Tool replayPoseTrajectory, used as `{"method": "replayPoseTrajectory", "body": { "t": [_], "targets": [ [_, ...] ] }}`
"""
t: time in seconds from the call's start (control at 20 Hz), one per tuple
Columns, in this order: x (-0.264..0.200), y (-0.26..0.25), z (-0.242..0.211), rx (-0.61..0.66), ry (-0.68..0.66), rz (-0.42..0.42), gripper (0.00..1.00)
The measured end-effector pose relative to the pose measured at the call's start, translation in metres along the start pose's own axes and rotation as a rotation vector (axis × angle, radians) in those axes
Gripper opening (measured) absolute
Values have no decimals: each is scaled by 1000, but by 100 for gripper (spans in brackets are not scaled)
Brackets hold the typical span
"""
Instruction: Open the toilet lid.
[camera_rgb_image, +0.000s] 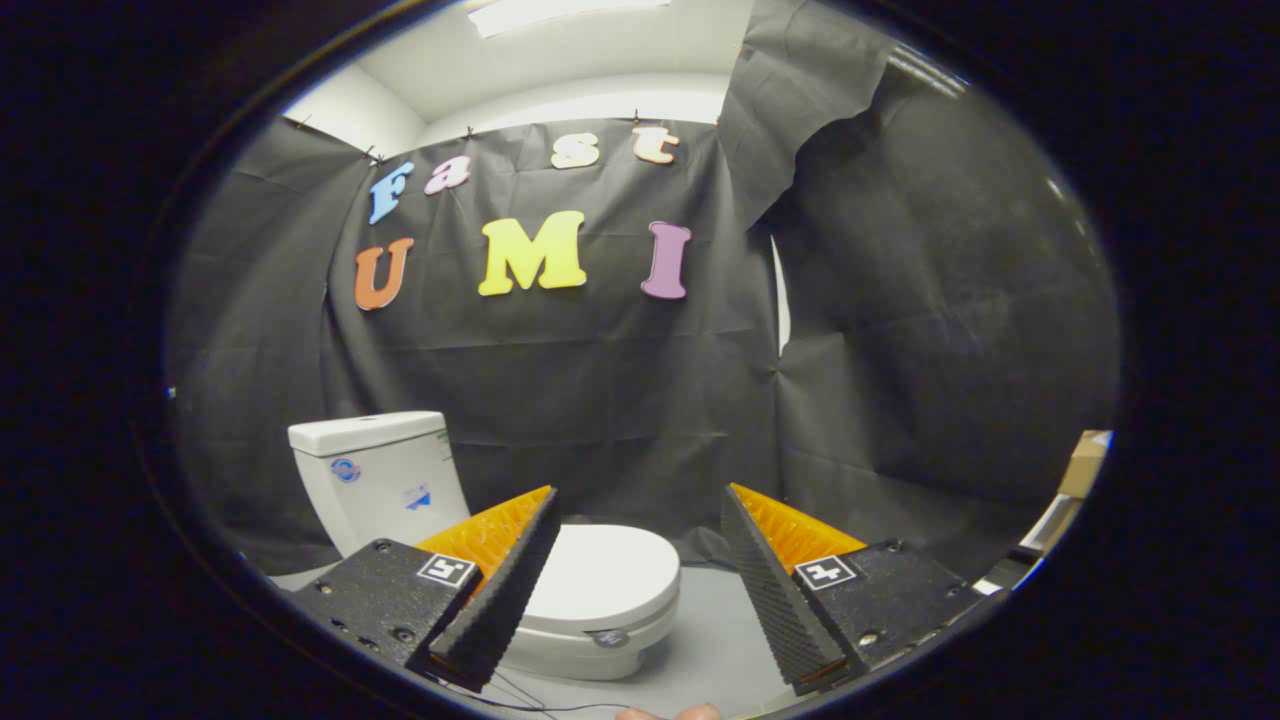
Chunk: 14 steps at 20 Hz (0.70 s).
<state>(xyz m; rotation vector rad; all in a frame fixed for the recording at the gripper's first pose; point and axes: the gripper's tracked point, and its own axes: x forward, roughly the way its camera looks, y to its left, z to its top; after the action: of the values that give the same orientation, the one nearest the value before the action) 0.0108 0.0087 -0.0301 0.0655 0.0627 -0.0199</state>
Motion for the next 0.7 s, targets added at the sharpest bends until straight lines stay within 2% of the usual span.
{"method": "replayPoseTrajectory", "body": {
  "t": [0.55, 0.7],
  "targets": [
    [9, 21, -32, -3, 90, 43, 100],
    [10, 28, -46, 40, 141, 65, 100]
  ]
}}
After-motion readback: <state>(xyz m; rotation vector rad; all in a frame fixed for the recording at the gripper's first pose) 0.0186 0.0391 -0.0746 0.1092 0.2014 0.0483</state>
